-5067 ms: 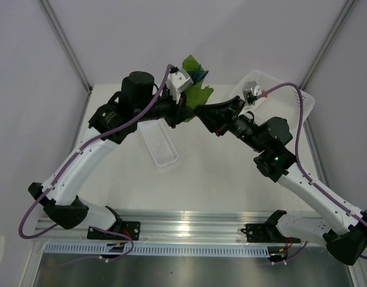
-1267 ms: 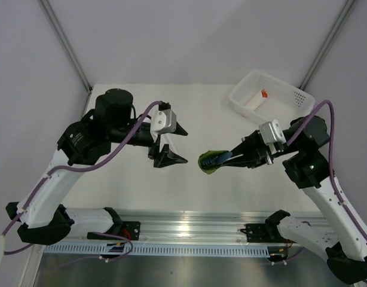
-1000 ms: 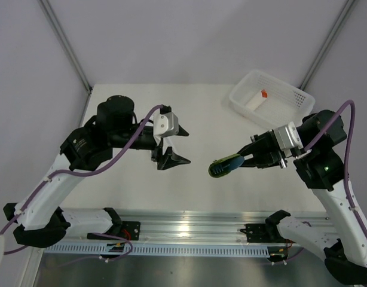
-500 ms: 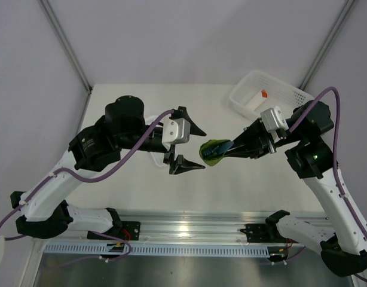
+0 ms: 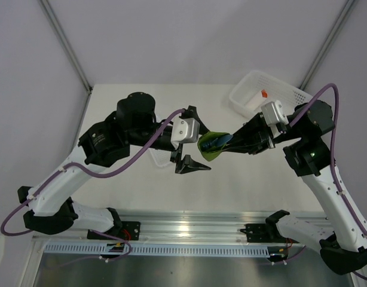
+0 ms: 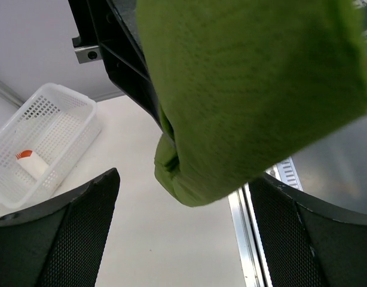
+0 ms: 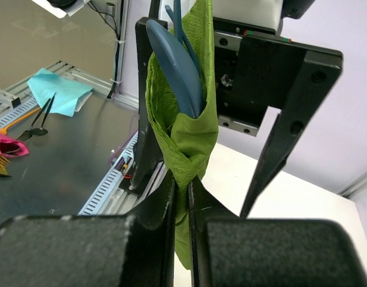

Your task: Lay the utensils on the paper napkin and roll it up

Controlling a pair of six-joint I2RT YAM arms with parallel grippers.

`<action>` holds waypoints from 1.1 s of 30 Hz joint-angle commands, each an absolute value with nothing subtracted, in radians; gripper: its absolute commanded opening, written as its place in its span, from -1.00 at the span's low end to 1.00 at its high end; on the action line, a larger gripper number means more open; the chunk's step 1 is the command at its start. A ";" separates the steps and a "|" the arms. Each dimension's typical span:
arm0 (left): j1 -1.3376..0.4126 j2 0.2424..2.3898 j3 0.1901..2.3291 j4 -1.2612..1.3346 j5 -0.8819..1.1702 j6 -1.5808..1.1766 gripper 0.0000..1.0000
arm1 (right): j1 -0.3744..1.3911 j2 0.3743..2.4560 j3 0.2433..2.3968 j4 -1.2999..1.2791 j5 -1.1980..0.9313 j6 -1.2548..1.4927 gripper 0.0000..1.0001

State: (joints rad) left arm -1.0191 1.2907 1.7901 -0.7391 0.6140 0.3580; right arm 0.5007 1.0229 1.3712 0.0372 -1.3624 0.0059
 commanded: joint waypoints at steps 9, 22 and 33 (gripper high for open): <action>-1.026 1.341 1.904 -0.704 0.637 0.299 0.62 | 0.505 0.982 1.327 0.202 -1.272 0.104 -1.00; -1.026 1.331 1.911 -0.678 0.571 0.226 -0.21 | 0.506 0.925 1.180 0.502 -1.056 0.334 -1.00; -1.026 1.312 1.916 -0.686 0.532 0.235 0.10 | 0.506 0.893 1.055 0.725 -0.862 0.491 -1.00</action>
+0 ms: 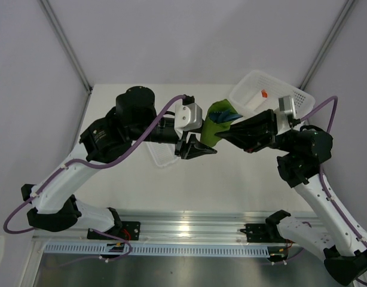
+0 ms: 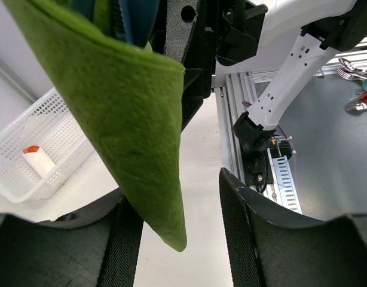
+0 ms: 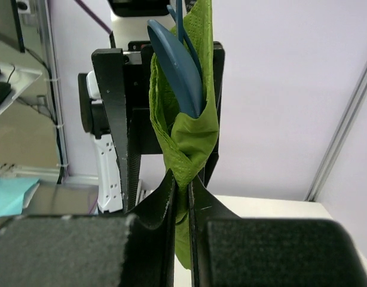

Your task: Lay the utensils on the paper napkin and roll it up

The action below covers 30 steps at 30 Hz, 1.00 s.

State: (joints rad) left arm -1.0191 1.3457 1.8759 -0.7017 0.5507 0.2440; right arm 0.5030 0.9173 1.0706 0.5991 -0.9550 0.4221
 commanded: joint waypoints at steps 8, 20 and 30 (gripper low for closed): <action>-1.026 1.328 1.956 -0.687 0.537 0.213 -0.02 | 0.506 0.907 1.006 0.877 -0.835 0.595 -1.00; -1.026 1.368 2.008 -0.706 0.555 0.250 0.53 | 0.506 0.908 1.020 0.930 -0.868 0.661 -1.00; -1.026 1.410 2.026 -0.706 0.584 0.226 0.47 | 0.506 0.931 1.008 1.023 -0.850 0.715 -1.00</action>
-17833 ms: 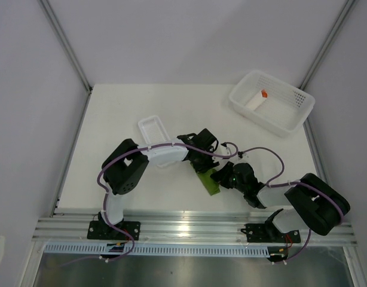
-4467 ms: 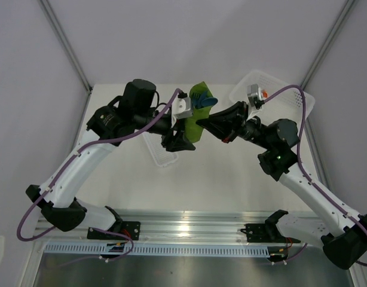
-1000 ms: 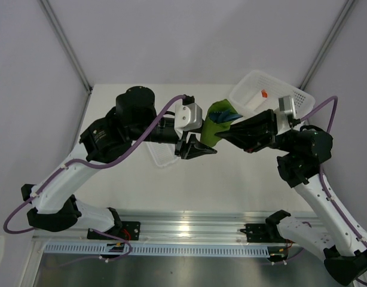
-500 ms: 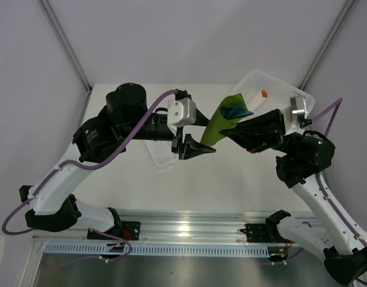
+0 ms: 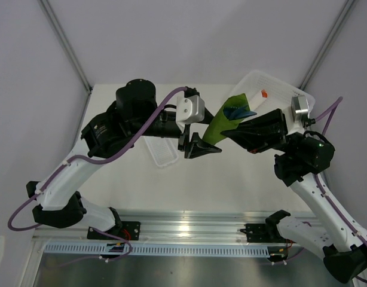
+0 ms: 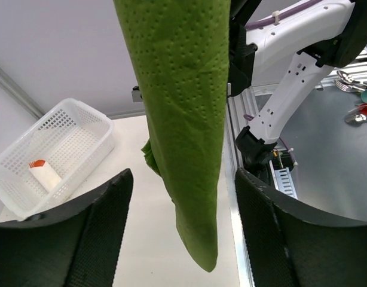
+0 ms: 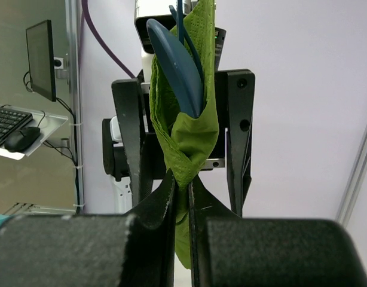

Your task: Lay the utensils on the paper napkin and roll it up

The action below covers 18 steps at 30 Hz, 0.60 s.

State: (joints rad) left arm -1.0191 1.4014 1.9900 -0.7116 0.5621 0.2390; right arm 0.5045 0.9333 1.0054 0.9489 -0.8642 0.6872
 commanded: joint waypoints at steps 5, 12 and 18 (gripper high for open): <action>-1.026 1.408 2.029 -0.707 0.575 0.219 0.18 | 0.506 0.925 1.003 1.026 -0.839 0.715 -1.00; -1.026 1.401 2.025 -0.715 0.563 0.226 -0.16 | 0.505 0.908 0.997 0.953 -0.801 0.672 -1.00; -1.026 1.399 2.022 -0.718 0.565 0.222 -0.34 | 0.502 0.900 0.996 0.917 -0.795 0.666 -1.00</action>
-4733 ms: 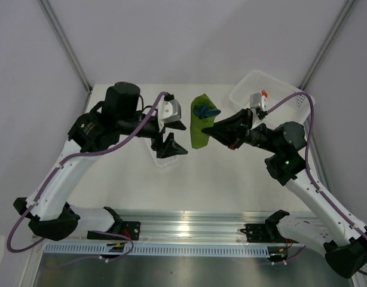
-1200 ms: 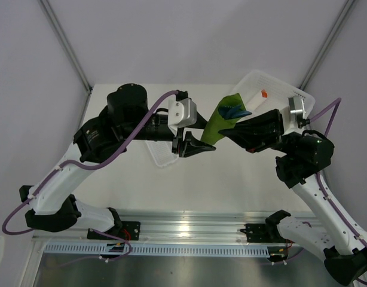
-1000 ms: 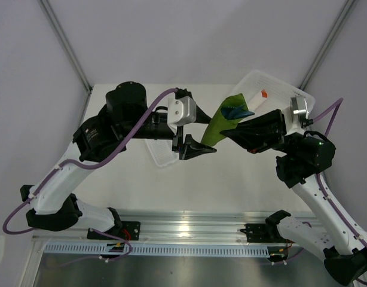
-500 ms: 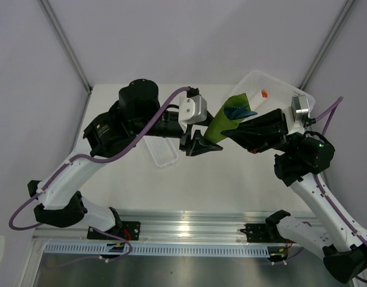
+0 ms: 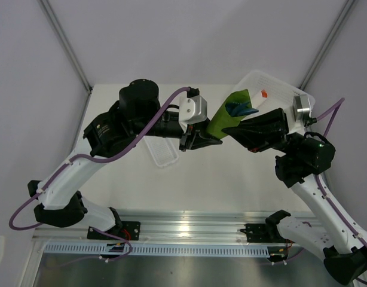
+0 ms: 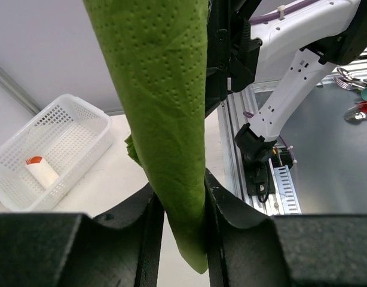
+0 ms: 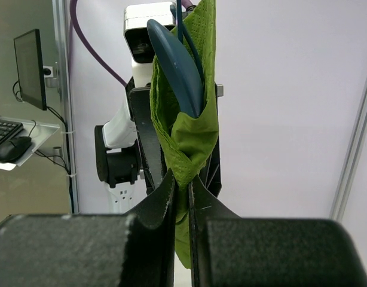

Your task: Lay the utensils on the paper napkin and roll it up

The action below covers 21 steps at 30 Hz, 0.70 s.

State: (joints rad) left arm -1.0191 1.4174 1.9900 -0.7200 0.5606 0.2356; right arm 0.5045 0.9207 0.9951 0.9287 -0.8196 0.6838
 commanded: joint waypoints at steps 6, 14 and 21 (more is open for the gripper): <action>-1.026 1.400 2.020 -0.713 0.569 0.218 -0.44 | 0.499 0.891 0.986 0.888 -0.788 0.650 -1.00; -1.026 1.413 2.019 -0.712 0.587 0.204 -0.99 | 0.495 0.865 0.969 0.835 -0.787 0.626 -1.00; -1.026 1.425 1.997 -0.712 0.604 0.187 -0.99 | 0.494 0.838 0.996 0.655 -0.787 0.546 -0.29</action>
State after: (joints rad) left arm -1.0191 1.4281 1.9900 -0.7364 0.5652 0.2104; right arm 0.4992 0.8539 0.9710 0.7753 -0.7971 0.6102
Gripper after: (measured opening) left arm 0.074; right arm 0.293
